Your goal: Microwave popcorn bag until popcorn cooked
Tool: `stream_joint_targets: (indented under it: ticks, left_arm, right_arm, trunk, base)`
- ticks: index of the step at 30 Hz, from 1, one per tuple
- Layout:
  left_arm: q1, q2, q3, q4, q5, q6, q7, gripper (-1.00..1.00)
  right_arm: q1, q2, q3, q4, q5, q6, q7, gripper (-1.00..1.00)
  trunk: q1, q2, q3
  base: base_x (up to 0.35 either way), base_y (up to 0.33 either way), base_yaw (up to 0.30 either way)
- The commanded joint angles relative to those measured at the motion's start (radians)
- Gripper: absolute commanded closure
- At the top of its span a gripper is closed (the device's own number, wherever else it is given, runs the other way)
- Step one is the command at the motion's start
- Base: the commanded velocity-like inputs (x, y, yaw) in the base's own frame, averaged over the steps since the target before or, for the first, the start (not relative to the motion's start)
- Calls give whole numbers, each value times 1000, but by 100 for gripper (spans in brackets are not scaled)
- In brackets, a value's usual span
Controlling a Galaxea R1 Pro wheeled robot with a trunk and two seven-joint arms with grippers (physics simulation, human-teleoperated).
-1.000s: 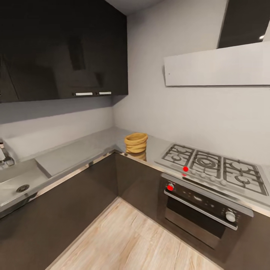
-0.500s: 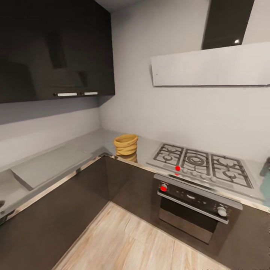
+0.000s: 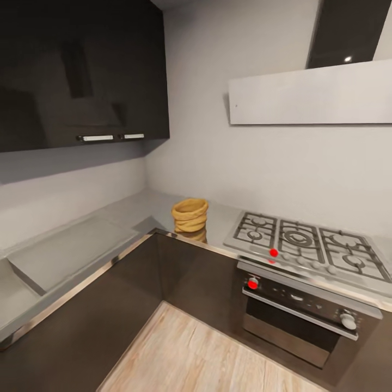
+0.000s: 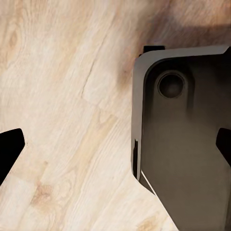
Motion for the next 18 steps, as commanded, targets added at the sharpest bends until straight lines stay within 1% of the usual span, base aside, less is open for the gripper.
stream_joint_targets:
  ticks: [1,8,11,18]
  left_arm:
    - [0,0,0,0,0,-3,0,-100]
    - [0,0,0,0,0,-3,0,-100]
    - [0,0,0,0,0,-3,0,-100]
    - [0,-1,0,0,0,-3,0,-100]
  right_arm:
    - [-1,0,-4,2,0,-6,-1,-100]
    - [-1,0,-4,2,0,-6,-1,-100]
    - [-1,3,-4,2,0,-6,-1,-100]
    - [-1,7,-4,2,0,-6,-1,-100]
  trunk:
    - [1,-1,-1]
    - [1,-1,-1]
    - [1,-1,-1]
    - [1,-1,-1]
  base:
    - [238,217,0]
    - [233,220,-9]
    - [201,245,-220]
    - [193,251,-285]
